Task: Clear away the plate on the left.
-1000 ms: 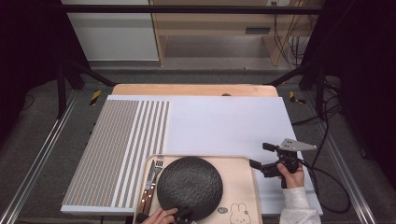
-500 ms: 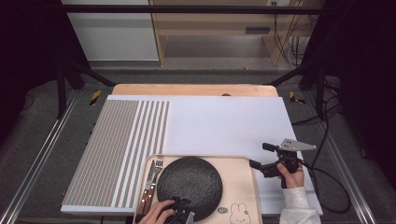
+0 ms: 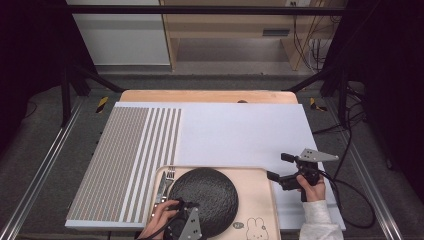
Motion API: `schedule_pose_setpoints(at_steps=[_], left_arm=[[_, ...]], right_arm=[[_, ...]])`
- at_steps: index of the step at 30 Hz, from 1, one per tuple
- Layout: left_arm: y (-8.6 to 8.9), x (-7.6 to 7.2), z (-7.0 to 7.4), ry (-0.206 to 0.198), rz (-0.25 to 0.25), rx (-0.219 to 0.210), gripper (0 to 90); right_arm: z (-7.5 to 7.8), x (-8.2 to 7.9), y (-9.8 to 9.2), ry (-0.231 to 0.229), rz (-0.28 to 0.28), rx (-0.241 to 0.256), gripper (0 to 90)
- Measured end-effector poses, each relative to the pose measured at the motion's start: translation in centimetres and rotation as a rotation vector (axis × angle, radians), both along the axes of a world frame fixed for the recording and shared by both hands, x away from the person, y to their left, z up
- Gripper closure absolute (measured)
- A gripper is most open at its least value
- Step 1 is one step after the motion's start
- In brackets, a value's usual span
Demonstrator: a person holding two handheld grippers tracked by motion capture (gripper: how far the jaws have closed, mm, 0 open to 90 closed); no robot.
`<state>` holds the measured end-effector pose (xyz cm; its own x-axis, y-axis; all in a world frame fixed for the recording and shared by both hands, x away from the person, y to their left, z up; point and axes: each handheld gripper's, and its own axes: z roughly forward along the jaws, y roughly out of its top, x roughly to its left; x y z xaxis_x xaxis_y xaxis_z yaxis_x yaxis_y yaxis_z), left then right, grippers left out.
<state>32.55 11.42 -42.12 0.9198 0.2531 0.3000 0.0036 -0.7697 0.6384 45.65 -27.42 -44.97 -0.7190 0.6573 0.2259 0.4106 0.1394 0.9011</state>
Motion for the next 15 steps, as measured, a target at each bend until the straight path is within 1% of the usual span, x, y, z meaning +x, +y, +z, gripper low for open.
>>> schedule_pose_setpoints(at_steps=[2,4,8,11,13,15], left_arm=[[0.4,0.5,0.3,0.01,0.016,-0.022,6.2],[0.8,1.0,0.6,0.022,0.03,-0.054,4.8],[1.7,2.4,1.2,0.066,0.05,-0.121,1.6],[2.7,3.6,1.5,0.104,0.087,-0.195,1.4],[3.4,4.4,1.6,0.102,0.117,-0.212,1.4],[4.0,5.1,1.5,0.111,0.149,-0.223,1.4]], right_arm=[[0.0,0.0,0.0,0.001,0.0,-0.001,0.3],[0.0,0.0,0.0,0.002,0.001,-0.003,0.3],[0.0,0.0,0.0,0.003,-0.001,-0.001,0.3],[0.0,0.0,-0.1,0.001,-0.002,0.002,0.3],[0.0,0.0,0.0,0.001,-0.001,0.001,0.3],[0.0,0.0,-0.1,0.003,-0.001,-0.001,0.3]])
